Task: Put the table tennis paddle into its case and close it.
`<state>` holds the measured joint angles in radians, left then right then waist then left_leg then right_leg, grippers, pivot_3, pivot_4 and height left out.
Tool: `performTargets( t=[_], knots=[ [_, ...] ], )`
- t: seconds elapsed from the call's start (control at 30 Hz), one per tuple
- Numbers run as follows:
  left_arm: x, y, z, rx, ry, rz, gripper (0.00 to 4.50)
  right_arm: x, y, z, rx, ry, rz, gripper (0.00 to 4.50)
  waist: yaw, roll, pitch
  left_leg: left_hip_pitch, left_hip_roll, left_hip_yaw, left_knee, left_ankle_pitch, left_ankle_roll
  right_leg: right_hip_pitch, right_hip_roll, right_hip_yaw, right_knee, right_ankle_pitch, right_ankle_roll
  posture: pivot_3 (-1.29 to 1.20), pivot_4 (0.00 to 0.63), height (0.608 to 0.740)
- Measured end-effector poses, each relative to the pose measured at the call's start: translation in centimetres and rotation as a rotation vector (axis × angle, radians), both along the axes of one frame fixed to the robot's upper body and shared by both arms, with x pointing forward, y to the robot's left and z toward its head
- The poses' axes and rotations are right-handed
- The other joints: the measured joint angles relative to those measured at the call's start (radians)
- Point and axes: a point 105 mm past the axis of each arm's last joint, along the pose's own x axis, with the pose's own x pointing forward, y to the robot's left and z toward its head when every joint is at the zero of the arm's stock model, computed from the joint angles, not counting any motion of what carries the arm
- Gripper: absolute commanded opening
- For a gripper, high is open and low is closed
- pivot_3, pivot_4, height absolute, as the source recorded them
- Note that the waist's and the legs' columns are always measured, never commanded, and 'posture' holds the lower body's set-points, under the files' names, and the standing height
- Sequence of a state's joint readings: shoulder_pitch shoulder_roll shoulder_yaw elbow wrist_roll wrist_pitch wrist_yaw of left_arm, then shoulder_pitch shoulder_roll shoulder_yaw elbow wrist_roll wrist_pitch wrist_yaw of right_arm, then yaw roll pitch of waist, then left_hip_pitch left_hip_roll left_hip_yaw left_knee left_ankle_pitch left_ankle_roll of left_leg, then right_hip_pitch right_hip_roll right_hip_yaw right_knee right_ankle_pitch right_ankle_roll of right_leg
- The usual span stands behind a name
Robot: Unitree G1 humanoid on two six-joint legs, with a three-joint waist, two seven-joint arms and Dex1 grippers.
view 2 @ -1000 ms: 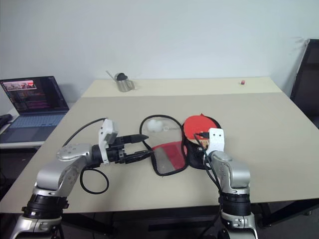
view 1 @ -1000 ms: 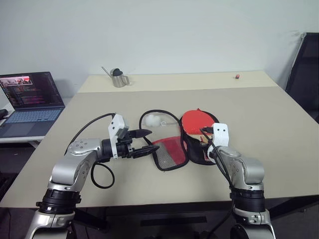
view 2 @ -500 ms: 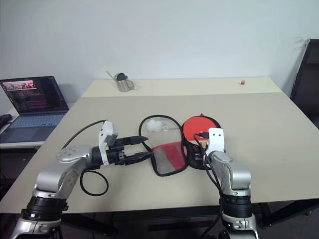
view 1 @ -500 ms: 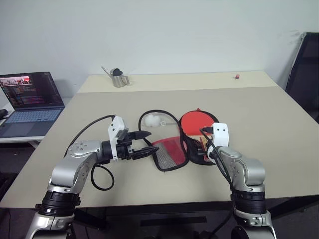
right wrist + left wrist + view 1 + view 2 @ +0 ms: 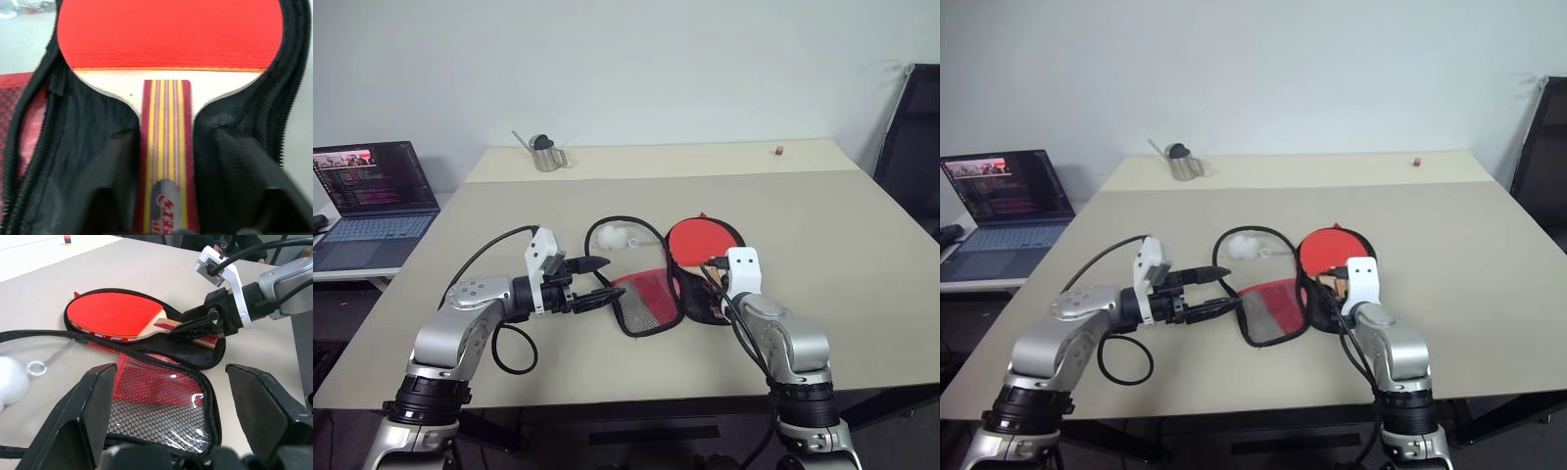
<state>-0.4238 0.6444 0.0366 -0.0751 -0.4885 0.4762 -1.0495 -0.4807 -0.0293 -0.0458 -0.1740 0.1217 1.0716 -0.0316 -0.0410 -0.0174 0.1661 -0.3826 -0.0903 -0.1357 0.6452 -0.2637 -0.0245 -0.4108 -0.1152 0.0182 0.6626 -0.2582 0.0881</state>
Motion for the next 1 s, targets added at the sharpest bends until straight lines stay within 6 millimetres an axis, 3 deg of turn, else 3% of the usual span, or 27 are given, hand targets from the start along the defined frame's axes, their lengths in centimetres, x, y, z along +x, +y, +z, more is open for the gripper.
performTargets(
  t=[0.07,0.63,0.93,0.97,1.0],
  knots=[
    [0.01,0.00,0.00,0.000,0.000,0.001,3.90,0.02,-0.01,0.00,-0.013,-0.005,-0.005,1.10,0.000,0.000,0.000,0.000,0.000,0.000,0.000,0.000,0.000,0.000,0.000,0.000,0.000,0.000,0.000,0.00,0.150,0.740],
    [0.11,-0.01,0.02,-0.003,-0.004,0.010,3.90,0.11,-0.57,0.00,-0.036,-0.022,-0.037,1.08,0.003,0.000,0.000,0.000,0.000,0.000,0.000,0.000,0.000,0.000,0.000,0.000,0.000,0.000,0.000,0.00,0.150,0.740],
    [0.12,0.00,0.03,-0.003,-0.004,0.012,3.90,0.00,-0.24,-0.09,-0.010,-0.021,-0.026,4.18,0.004,0.000,0.000,0.000,0.000,-0.001,0.000,0.000,0.000,0.000,0.000,0.000,0.000,0.000,0.000,0.00,0.150,0.740],
    [0.13,0.00,0.03,-0.003,-0.004,0.012,3.90,-0.02,-0.15,-0.06,-0.014,-0.022,-0.018,4.48,0.004,0.000,0.000,0.000,0.000,-0.001,0.000,0.000,0.000,0.000,0.000,0.000,0.000,0.000,0.000,0.00,0.150,0.740],
    [0.14,0.00,0.03,-0.004,-0.005,0.013,3.90,-0.10,-0.01,0.00,-0.017,-0.021,-0.004,4.48,0.005,0.000,0.000,0.000,0.000,0.000,0.000,0.000,0.000,0.000,0.000,0.000,0.000,0.000,0.000,0.00,0.150,0.740]
  ],
)
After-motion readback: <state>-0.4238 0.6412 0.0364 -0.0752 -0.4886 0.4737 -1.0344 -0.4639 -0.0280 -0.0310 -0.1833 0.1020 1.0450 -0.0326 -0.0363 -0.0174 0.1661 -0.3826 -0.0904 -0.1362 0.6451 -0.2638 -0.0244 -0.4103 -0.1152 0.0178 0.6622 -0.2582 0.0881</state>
